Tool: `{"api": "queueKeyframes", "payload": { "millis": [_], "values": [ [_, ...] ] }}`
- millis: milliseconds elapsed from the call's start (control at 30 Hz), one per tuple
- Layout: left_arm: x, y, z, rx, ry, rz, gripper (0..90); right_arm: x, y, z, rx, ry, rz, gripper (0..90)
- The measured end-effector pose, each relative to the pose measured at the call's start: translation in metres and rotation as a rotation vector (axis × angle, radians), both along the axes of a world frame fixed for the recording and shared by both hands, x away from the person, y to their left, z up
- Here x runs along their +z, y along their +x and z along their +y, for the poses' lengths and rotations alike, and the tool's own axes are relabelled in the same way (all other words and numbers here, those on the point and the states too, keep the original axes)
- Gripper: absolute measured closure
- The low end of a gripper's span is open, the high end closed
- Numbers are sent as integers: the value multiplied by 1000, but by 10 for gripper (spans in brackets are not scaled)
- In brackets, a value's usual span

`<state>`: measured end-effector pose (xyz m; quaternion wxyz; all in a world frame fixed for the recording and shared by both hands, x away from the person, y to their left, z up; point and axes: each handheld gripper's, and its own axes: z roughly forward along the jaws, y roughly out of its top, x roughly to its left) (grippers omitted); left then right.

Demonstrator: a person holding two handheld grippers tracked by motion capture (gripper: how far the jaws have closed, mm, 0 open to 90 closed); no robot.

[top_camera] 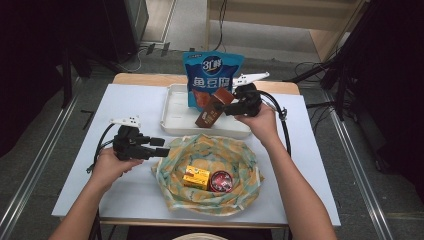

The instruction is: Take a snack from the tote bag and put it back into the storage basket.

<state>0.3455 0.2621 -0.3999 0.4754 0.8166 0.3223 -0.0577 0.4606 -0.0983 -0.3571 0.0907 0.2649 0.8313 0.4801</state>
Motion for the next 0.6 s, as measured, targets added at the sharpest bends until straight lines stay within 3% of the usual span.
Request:
{"api": "queueKeyframes", "payload": {
  "millis": [600],
  "values": [
    [0, 1, 1, 0, -13, 3, 420, -13, -11, -34, -11, -29, 42, 437]
  ]
}}
